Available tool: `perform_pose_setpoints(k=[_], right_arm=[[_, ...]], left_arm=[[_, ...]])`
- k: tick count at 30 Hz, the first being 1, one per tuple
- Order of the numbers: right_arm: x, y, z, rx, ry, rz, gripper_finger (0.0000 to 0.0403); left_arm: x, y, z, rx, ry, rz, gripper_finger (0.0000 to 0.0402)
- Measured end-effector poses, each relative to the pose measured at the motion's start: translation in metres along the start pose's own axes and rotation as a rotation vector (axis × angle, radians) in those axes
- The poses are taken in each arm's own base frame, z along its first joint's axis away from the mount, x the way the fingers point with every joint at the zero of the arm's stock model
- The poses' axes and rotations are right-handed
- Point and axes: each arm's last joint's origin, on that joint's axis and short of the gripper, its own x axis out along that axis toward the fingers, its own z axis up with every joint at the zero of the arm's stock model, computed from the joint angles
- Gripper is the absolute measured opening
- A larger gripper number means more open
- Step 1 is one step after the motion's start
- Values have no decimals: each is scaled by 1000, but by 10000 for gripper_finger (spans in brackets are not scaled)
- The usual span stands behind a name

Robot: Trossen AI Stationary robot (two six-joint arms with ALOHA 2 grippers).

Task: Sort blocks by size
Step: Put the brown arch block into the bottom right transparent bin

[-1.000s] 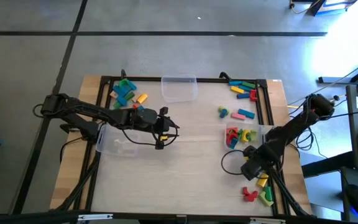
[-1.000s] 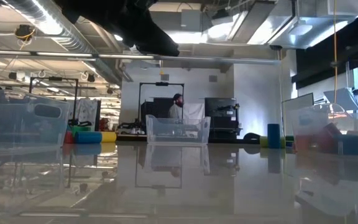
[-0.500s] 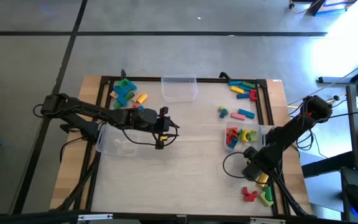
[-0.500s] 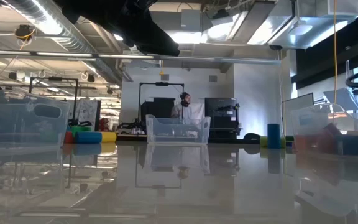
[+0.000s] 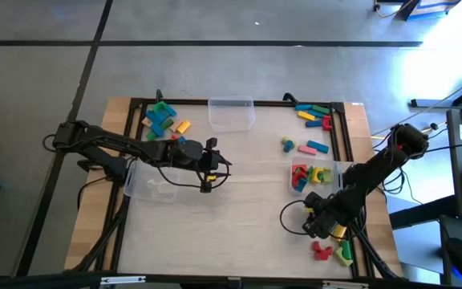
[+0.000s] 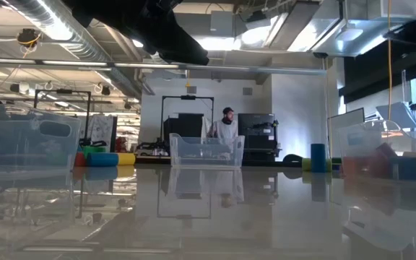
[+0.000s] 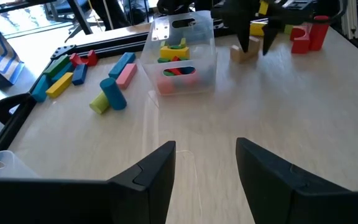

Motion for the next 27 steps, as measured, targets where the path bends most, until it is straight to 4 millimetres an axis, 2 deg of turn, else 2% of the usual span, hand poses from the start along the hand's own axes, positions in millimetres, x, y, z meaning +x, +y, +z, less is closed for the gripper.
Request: perform_pose_setpoints(k=[3, 9, 16, 22, 27], right_arm=[[0, 3, 5, -19, -17, 28, 215], [0, -2, 13, 0, 59, -19, 215], [-5, 3, 14, 16, 96, -10, 215], [-20, 1, 14, 28, 72, -115, 215], [-14, -6, 14, 37, 55, -151, 215]], left_arm=[[0, 0, 0, 0, 0, 0, 164], [0, 1, 0, -1, -4, 2, 164], [0, 1, 0, -1, -5, 3, 164], [0, 1, 0, -1, -5, 3, 164], [0, 1, 0, -1, -4, 2, 164]])
